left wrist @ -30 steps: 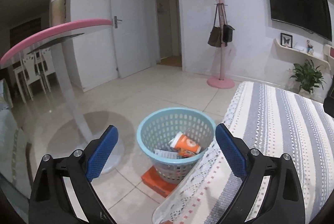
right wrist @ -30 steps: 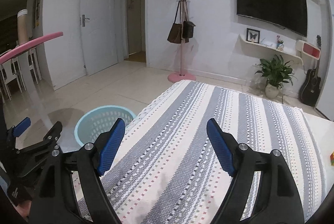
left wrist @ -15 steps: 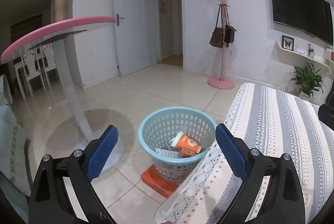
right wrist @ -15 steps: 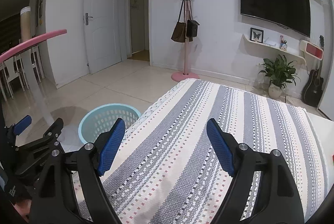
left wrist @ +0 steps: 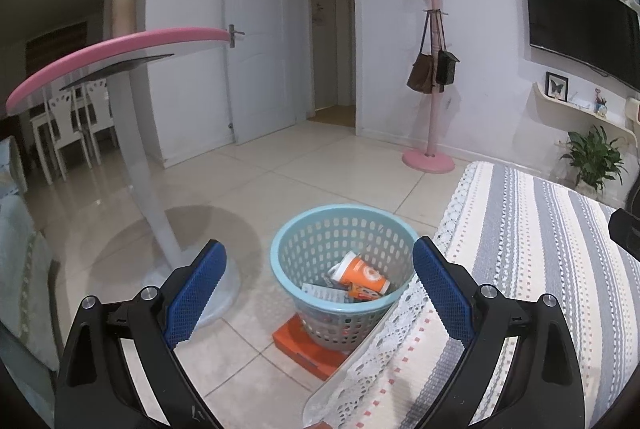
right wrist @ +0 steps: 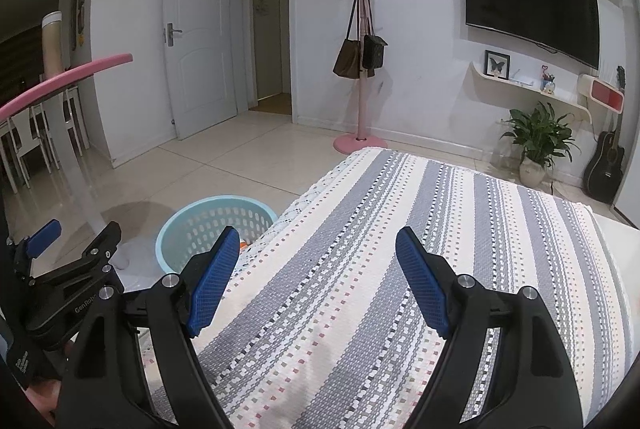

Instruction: Collect trash

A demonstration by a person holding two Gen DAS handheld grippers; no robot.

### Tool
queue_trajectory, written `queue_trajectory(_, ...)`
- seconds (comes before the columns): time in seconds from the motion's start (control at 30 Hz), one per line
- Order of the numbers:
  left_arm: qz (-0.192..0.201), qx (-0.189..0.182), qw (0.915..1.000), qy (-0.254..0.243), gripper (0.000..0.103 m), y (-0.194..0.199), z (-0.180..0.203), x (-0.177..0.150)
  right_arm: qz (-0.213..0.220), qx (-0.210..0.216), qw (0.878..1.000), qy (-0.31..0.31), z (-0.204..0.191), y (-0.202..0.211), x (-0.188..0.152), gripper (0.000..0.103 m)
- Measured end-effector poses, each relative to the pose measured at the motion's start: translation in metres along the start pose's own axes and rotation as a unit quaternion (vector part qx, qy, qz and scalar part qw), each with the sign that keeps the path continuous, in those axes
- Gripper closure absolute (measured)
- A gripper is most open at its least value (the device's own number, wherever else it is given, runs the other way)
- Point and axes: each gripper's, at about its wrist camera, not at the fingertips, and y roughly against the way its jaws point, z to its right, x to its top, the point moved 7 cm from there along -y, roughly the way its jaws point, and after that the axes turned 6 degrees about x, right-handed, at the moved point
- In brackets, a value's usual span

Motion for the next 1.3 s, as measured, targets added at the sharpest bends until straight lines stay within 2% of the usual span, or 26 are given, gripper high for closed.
queue_trajectory(1.3, -0.027, -0.005, 0.9996, -0.002, 0.011, -0.0067, 0.0034, -0.0047, -0.012, 0.003, 1.0, 0.009, -0.0051, -0.0042, -0.0023, 0.027)
